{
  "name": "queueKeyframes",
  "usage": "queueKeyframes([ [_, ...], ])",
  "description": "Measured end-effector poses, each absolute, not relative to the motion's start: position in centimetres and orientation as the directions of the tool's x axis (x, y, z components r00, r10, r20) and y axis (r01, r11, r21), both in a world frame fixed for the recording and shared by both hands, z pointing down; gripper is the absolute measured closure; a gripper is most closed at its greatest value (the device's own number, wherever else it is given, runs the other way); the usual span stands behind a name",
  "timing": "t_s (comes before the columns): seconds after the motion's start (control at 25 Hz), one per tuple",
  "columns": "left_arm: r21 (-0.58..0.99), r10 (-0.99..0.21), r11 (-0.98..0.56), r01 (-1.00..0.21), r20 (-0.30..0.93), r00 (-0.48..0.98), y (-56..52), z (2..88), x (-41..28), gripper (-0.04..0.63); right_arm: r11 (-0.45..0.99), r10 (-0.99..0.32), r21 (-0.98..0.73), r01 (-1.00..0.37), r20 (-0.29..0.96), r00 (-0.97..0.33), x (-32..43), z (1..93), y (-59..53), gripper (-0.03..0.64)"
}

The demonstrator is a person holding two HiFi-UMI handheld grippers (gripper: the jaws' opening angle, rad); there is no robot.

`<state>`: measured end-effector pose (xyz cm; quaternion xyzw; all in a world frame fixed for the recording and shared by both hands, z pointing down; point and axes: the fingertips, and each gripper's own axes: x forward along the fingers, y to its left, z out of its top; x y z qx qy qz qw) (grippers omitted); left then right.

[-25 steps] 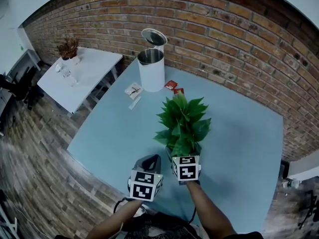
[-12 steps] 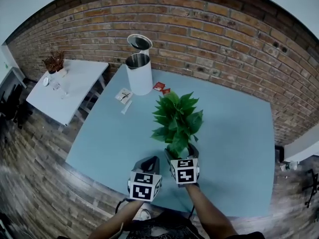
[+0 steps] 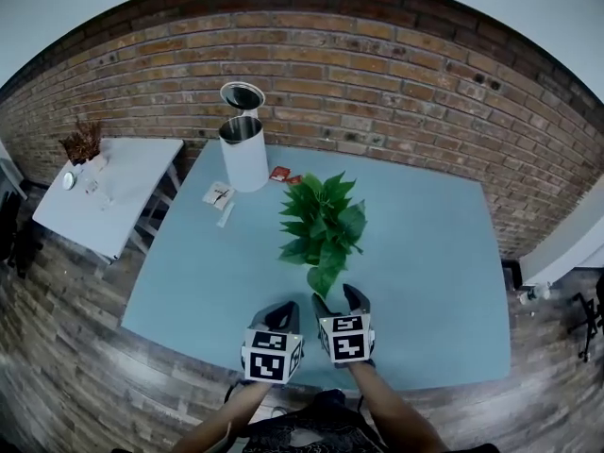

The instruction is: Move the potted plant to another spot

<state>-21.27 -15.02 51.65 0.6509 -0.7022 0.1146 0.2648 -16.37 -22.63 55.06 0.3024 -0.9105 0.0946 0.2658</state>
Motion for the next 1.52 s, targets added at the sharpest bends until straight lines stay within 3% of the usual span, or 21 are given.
queueKeyframes([
  [0.76,0.192,-0.873,0.011,-0.981,0.48,0.085,-10.4,50.9,-18.9,0.6,0.746,-0.555,-0.068,-0.663,0.486,-0.675,-14.4,52.2,-14.6,0.442],
  [1.32,0.148,-0.882,-0.066,-0.987,0.454,0.127,-7.4,49.6,-17.1,0.6,0.71,-0.598,-0.103,-0.697,0.435,-0.673,-12.9,49.6,-10.4,0.611],
  [1.52,0.114,-0.889,-0.068,-0.991,0.444,0.112,-7.0,49.3,-16.9,0.6,0.694,-0.619,-0.105,-0.712,0.418,-0.665,-11.8,49.1,-9.7,0.611],
])
